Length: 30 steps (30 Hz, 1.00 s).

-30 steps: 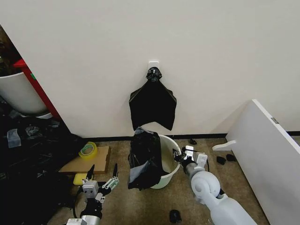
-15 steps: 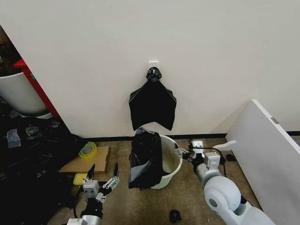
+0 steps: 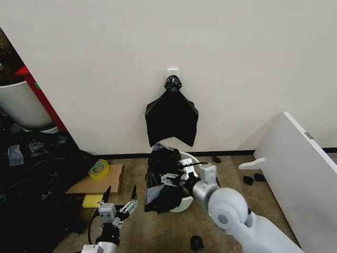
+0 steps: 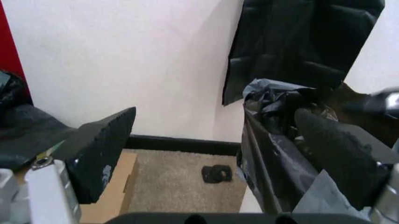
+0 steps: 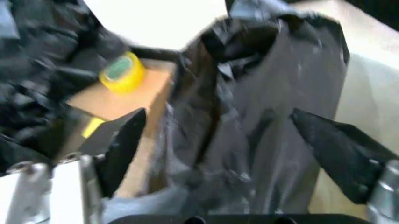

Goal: Place the garbage bag over the trash bin.

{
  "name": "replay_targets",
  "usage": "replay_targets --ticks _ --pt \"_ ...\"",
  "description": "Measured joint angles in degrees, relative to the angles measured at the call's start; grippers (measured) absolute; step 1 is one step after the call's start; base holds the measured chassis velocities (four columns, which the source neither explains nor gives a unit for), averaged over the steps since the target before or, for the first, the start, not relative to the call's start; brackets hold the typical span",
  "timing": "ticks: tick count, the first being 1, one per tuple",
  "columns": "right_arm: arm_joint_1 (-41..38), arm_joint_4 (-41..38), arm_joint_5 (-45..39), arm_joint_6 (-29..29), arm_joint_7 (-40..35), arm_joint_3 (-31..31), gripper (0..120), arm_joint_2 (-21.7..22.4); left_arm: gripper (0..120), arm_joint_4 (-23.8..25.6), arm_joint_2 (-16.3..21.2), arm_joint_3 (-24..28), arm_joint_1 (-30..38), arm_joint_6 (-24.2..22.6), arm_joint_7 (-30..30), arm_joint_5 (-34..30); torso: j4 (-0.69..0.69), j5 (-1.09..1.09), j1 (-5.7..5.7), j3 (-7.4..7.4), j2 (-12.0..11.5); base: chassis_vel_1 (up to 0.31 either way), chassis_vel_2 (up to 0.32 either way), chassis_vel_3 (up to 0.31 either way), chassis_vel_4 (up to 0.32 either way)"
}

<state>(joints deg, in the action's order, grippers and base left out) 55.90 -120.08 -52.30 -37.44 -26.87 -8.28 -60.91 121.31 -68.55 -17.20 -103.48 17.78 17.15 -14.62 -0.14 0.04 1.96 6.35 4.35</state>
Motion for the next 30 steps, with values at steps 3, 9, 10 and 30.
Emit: replay_targets --ticks 3,9,10,30 --pt "-0.3 0.9 2.0 -0.3 0.1 -0.7 71 0.3 100 -0.2 -0.1 0.1 0.3 0.0 0.0 0.0 -0.02 -0.01 0.0 0.0 0.0 0.0 0.0 0.0 0.0" --pt "-0.7 1.7 5.4 0.9 0.3 -2.0 50 0.4 100 -1.3 -0.5 0.5 0.9 0.2 0.0 -0.1 -0.01 -0.01 0.0 0.0 0.0 0.0 0.0 0.0 0.0" --pt "-0.7 1.8 5.7 0.9 0.3 -2.2 47 0.5 100 -1.3 -0.5 0.6 0.9 0.3 0.0 -0.1 -0.01 -0.01 0.0 0.0 0.0 0.0 0.0 0.0 0.0" --pt "-0.4 3.9 16.6 8.8 10.9 -0.9 0 5.0 100 2.6 1.5 3.1 1.8 -3.8 1.5 -1.7 -0.01 -0.01 0.0 -0.01 0.0 0.0 0.0 0.0 0.0"
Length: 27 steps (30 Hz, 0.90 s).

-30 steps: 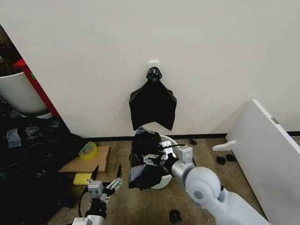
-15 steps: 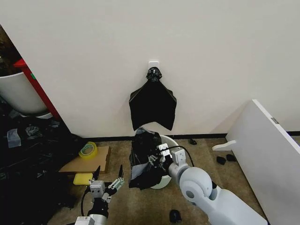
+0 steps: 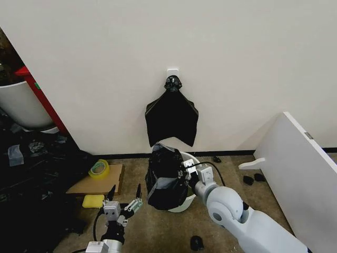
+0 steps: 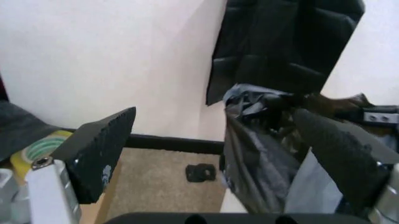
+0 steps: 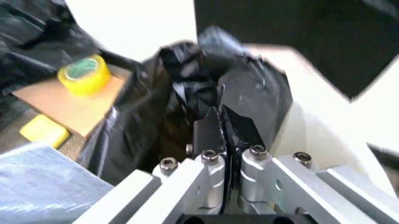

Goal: Place the garbage bag over the trash bin.

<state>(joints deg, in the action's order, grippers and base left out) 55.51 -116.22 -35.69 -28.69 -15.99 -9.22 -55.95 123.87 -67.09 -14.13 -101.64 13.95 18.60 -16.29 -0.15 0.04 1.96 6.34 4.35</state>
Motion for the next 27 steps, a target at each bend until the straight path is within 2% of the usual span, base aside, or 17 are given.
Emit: replay_targets --ticks 2,5,8,13,18,27 --pt "0.3 1.0 3.5 4.7 3.7 -0.2 0 0.4 99 1.2 0.6 0.4 0.5 -1.4 0.2 -1.1 0.0 0.0 0.0 0.0 0.0 0.0 0.0 0.0 0.0" --pt "0.5 1.8 5.7 7.1 5.2 -0.4 0 0.3 100 1.9 0.7 0.6 0.8 -2.2 0.3 -1.9 0.0 0.0 0.0 0.0 0.0 0.0 0.0 0.0 0.0" --pt "0.9 3.0 8.9 9.8 6.5 -0.8 0 -0.2 99 3.5 1.8 1.4 2.3 -5.0 0.7 -5.3 0.01 0.0 0.0 0.0 0.0 0.0 0.0 0.0 0.0" --pt "1.5 3.2 10.0 10.4 6.9 -0.7 0 0.1 98 5.4 4.0 2.3 5.2 -9.1 2.1 -10.5 0.0 -0.01 0.0 0.0 0.0 0.0 0.0 0.0 0.0" --pt "2.1 3.2 9.5 10.3 7.4 0.0 0 2.0 98 6.7 8.3 3.8 13.1 -19.9 6.7 -18.8 -0.02 0.0 0.0 0.01 0.0 0.0 0.0 0.0 0.0" --pt "1.9 4.1 11.2 11.5 9.1 0.3 0 4.7 98 3.6 9.7 5.5 18.4 -22.9 8.3 -22.5 0.01 -0.01 0.0 0.01 0.0 0.0 0.0 0.0 0.0"
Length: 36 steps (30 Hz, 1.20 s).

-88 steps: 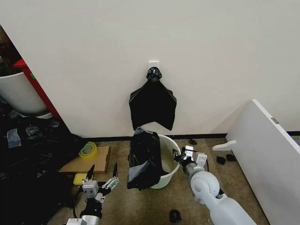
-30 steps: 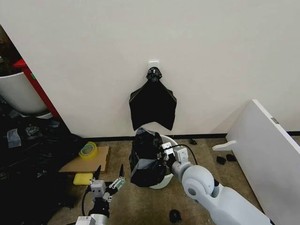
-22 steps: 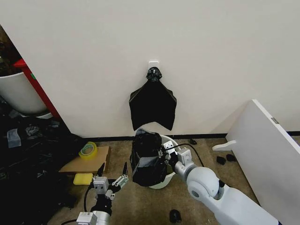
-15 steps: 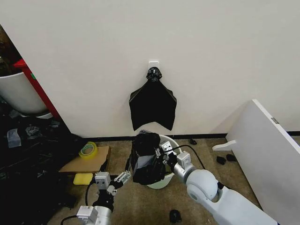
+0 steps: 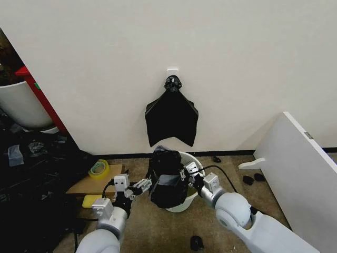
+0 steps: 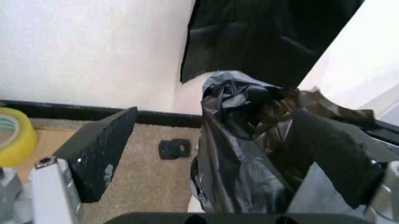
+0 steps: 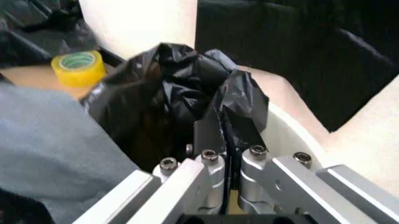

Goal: Place the garbage bag over the trash bin.

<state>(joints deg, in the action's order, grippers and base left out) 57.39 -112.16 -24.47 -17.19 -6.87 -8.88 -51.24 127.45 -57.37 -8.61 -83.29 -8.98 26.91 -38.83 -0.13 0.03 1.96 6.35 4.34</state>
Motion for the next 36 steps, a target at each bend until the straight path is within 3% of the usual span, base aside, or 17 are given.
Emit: replay_targets --ticks 6,9,16,26,31,36 --pt "-0.1 0.6 1.4 0.7 0.4 -0.5 0 0.8 97 -0.8 -1.3 6.4 6.3 -4.3 3.4 -6.9 0.0 0.0 0.0 0.0 0.0 0.0 0.0 0.0 0.0" --pt "0.1 0.5 1.5 0.6 0.3 -0.5 0 1.0 95 -1.6 -3.1 9.8 11.2 -9.6 7.9 -11.6 -0.02 0.01 0.0 0.0 0.0 0.0 0.0 0.0 0.0" --pt "1.2 0.1 1.6 0.3 -0.1 0.4 0 1.2 95 -5.4 -5.0 11.4 16.1 -14.1 14.5 -10.2 0.01 0.0 0.0 0.0 0.0 0.0 0.0 0.0 0.0" --pt "1.6 0.1 1.8 0.1 -0.3 0.5 0 1.2 97 -11.3 -8.7 13.4 23.1 -15.4 17.0 -10.9 -0.02 0.01 0.0 0.0 0.0 0.0 0.0 0.0 0.0" --pt "1.6 -0.1 1.6 -0.1 -0.5 0.8 0 1.8 97 -15.2 -12.7 15.2 26.4 -20.3 23.8 -13.7 -0.02 0.01 0.0 0.0 0.0 0.0 0.0 0.0 0.0" --pt "1.8 -0.2 1.5 -0.2 -0.6 1.0 0 1.7 96 -16.7 -13.8 15.8 26.8 -22.7 27.8 -15.0 0.0 0.0 0.0 0.0 0.0 0.0 0.0 0.0 0.0"
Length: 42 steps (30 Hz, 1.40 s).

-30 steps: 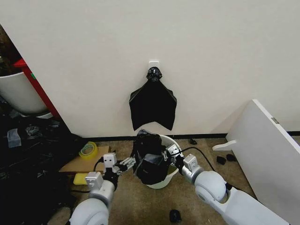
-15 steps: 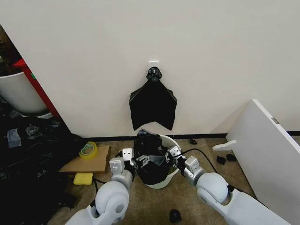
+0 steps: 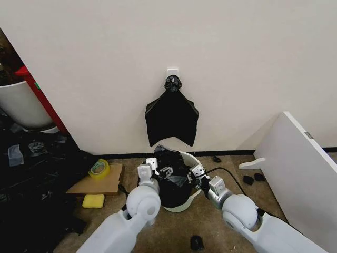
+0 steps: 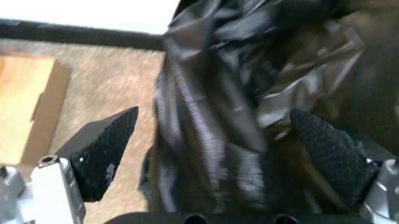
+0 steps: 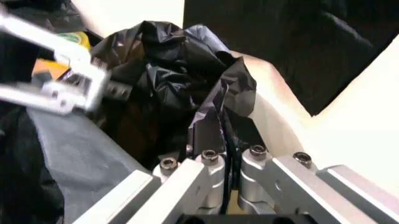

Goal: Place the garbage bag over the trash bin.

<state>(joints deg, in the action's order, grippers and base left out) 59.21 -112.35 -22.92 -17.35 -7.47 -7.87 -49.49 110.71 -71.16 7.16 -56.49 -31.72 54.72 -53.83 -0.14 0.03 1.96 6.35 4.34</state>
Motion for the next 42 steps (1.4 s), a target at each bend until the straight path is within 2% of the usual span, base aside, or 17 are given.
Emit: replay_targets --ticks 10,12,13,16,17,18,19,25,36,42 --pt "0.1 0.0 0.0 -0.1 -0.2 0.2 0 -0.3 93 -3.2 -1.0 -0.4 1.6 -0.9 3.3 -2.6 0.0 0.0 0.0 0.0 0.0 0.0 0.0 0.0 0.0" --pt "0.0 0.1 0.0 -0.1 -0.2 0.2 0 -0.4 85 -3.7 -1.0 -0.7 2.0 -0.8 3.5 -3.1 -0.01 0.01 0.0 0.0 0.0 0.0 0.0 0.0 0.0" --pt "0.0 0.1 0.0 -0.1 -0.2 0.2 0 -0.4 85 -3.7 -1.0 -0.7 2.0 -0.8 3.5 -3.1 -0.01 0.01 0.0 0.0 0.0 0.0 0.0 0.0 0.0" --pt "0.0 0.1 -0.1 -0.1 -0.2 0.2 0 -0.4 72 -3.7 -0.8 -1.7 2.1 -0.4 3.5 -3.5 -0.01 0.01 0.0 0.0 0.0 0.0 0.0 0.0 0.0" --pt "0.0 0.1 -0.1 -0.1 -0.2 0.2 0 -0.4 72 -3.7 -0.8 -1.7 2.1 -0.4 3.5 -3.5 -0.01 0.01 0.0 0.0 0.0 0.0 0.0 0.0 0.0" --pt "0.0 0.2 -0.1 -0.1 -0.2 0.2 0 -0.4 64 -3.3 -0.3 -2.1 2.0 -0.3 3.4 -3.6 -0.01 0.01 0.0 0.0 0.0 0.0 0.0 0.0 0.0" --pt "0.0 0.2 -0.1 -0.1 -0.2 0.2 0 -0.4 63 -3.1 0.0 -2.4 2.0 -0.3 3.3 -3.7 -0.01 0.01 0.0 0.0 0.0 0.0 0.0 0.0 0.0" --pt "-0.8 0.2 -0.8 -0.2 -0.5 0.2 0 -0.4 79 -3.0 1.0 -3.3 2.1 -0.1 3.0 -5.6 0.0 0.01 0.0 0.0 0.0 0.0 0.0 0.0 0.0" --pt "-1.0 -0.1 -1.7 -0.7 -0.9 -0.1 0 -0.2 81 -3.7 1.2 -4.0 2.5 -0.6 2.8 -9.7 -0.01 0.01 0.0 0.0 0.0 0.0 0.0 0.0 0.0" --pt "-0.7 -0.4 -3.2 -1.1 -1.6 0.0 0 -1.2 58 -4.2 1.3 -4.1 2.4 -0.8 2.2 -11.2 -0.01 0.01 -0.01 0.0 0.0 0.0 0.0 0.0 0.0"
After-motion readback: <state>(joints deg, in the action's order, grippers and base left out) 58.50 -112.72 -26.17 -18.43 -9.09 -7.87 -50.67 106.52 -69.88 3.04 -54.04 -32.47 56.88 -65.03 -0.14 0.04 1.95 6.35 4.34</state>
